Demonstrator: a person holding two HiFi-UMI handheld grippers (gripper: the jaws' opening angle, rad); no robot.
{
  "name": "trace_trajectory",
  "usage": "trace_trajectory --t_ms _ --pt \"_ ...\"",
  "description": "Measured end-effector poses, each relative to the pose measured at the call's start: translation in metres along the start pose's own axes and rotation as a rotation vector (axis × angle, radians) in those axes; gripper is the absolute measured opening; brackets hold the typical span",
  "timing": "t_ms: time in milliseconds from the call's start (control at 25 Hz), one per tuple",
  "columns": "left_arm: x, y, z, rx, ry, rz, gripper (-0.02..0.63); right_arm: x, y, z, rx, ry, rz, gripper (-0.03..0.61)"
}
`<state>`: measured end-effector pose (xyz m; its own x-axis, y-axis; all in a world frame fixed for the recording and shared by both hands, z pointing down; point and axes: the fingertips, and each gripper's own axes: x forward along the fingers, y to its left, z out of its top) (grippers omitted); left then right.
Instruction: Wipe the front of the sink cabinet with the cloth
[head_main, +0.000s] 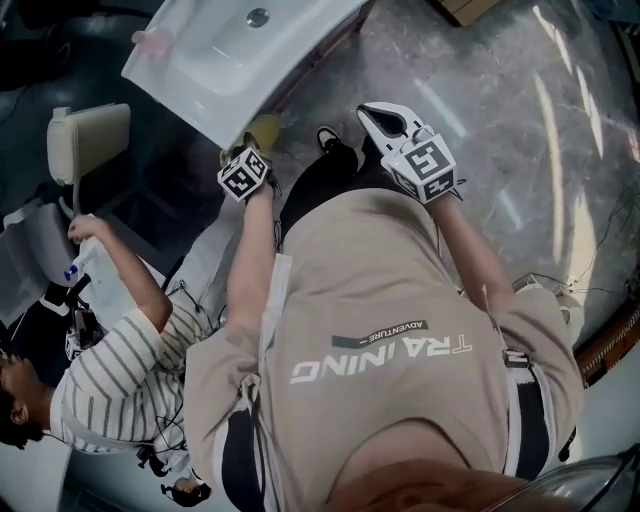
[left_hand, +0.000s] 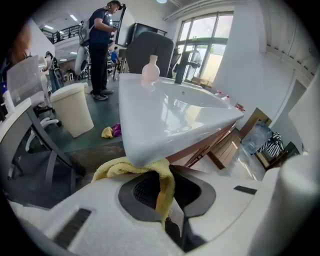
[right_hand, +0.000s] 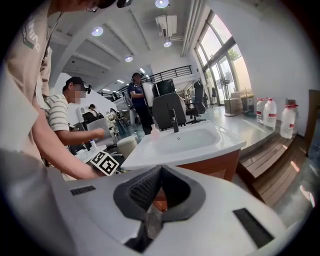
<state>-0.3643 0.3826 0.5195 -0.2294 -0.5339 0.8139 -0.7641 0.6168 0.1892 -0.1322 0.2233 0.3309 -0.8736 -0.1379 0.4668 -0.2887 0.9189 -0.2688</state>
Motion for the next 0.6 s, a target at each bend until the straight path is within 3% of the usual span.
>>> trace_trajectory --t_ms 240,600 --pt "0.006 -0.003 0.000 -0.009 -0.006 0.024 0.040 -0.008 -0.010 -0.012 0.041 -0.003 -0.021 0.012" --pt "0.014 -0.024 0.010 -0.005 0.027 0.111 0.040 -0.032 -0.062 -0.020 0.109 -0.020 -0.020 0.012"
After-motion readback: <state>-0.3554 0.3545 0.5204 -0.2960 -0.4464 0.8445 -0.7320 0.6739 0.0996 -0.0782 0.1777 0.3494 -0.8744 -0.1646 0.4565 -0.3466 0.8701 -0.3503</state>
